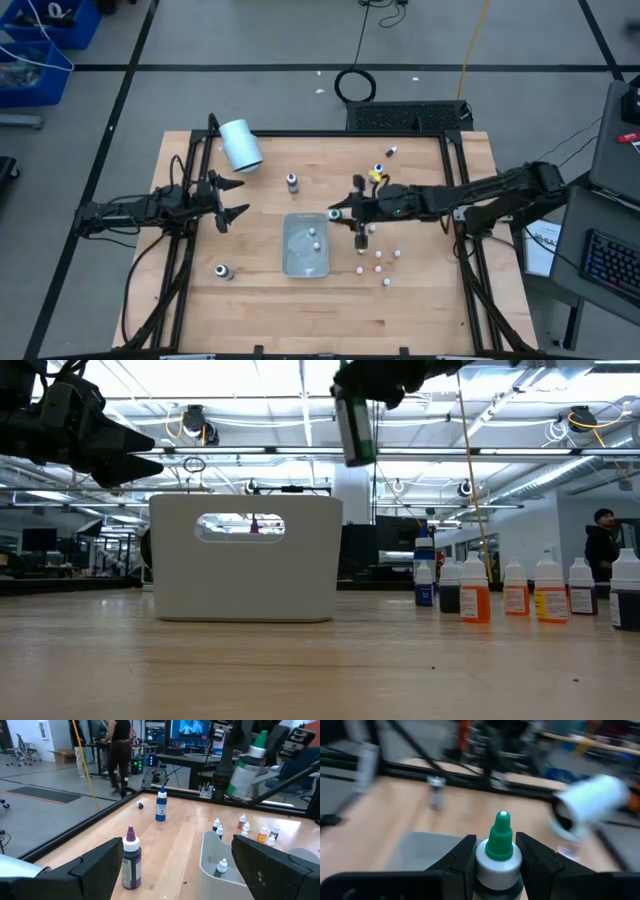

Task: Pick & Place food coloring
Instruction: Put the big green food coloring bottle into the bin

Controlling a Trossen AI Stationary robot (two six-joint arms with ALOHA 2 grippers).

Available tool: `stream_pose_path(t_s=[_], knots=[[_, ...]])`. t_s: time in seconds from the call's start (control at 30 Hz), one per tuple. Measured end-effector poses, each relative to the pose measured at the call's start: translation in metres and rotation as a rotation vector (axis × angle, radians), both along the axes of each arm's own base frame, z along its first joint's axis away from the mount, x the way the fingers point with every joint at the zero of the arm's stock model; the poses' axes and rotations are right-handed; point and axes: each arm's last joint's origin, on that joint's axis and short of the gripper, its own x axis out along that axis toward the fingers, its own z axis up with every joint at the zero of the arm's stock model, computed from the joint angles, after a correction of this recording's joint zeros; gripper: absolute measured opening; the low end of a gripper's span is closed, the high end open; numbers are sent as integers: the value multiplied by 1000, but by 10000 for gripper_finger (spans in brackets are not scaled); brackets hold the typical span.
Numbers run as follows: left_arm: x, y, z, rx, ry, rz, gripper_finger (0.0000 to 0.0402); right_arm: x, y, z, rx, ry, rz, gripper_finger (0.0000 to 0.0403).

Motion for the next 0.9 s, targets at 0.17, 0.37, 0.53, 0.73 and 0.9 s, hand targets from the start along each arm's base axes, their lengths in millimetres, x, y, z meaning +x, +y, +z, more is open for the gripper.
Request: stream_pose_path(t_s=[0.17,0.37,0.53,0.73,0.9], knots=[[0,0,0,-1,-4,0,365,12,10,-18,60,-32,200,108],[0,0,0,-2,-5,0,365,26,18,-32,116,-62,316,108],[0,0,1,-2,-7,0,365,27,16,-29,112,-103,315,108],[0,0,1,0,-14,1,365,59,0,-45,111,-84,298,108],[0,0,3,6,-26,1,365,100,-20,-56,98,-80,340,108]])
